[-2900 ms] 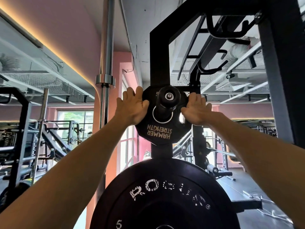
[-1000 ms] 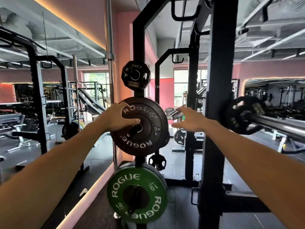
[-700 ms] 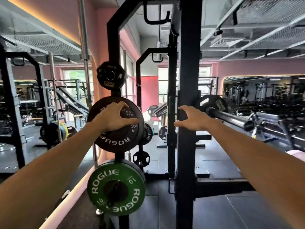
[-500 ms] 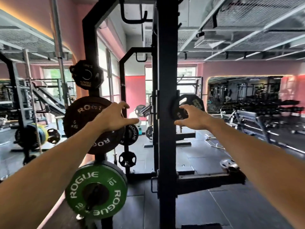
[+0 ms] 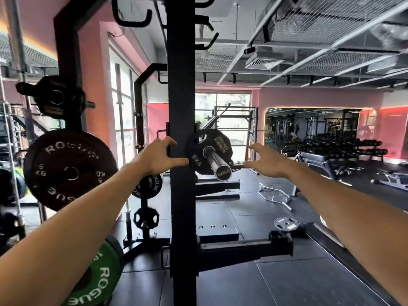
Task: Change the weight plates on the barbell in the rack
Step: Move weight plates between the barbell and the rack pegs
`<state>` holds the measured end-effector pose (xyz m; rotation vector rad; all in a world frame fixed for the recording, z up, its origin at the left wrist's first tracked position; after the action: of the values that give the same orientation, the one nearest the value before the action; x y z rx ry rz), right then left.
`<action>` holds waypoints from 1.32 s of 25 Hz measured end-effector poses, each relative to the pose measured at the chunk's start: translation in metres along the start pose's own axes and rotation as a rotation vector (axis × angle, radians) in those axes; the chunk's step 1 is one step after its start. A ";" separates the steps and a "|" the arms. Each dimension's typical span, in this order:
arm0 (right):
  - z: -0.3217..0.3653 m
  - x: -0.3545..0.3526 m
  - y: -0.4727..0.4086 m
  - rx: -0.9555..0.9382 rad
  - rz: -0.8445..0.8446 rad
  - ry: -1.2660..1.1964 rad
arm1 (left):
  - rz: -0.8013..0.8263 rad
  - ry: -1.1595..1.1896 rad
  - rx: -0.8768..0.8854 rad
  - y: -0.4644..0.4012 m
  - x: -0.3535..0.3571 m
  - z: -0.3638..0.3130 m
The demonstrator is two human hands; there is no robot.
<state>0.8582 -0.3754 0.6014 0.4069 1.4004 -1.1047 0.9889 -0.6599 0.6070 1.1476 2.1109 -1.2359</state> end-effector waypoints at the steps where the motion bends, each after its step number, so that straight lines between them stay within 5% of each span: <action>1: -0.011 0.002 -0.005 -0.003 0.007 -0.003 | 0.000 -0.014 -0.009 -0.006 0.005 -0.002; 27: -0.079 0.183 -0.295 0.144 0.152 -0.018 | -0.022 -0.044 -0.015 -0.289 0.140 0.112; 33: -0.075 0.204 -0.325 0.143 0.128 -0.091 | -0.200 -0.060 -0.006 -0.311 0.147 0.120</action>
<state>0.5166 -0.5468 0.5193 0.5350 1.2034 -1.1083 0.6449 -0.7790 0.5988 0.9021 2.2255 -1.3326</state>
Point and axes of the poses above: each hand's wrist, its own y-axis away from the middle knuckle, its own x-axis out of the palm, z = x × y, the point moved 3 cm from there along -y, towards the middle knuckle, and after that the axes turned 11 degrees about y, right-handed, at the moved point
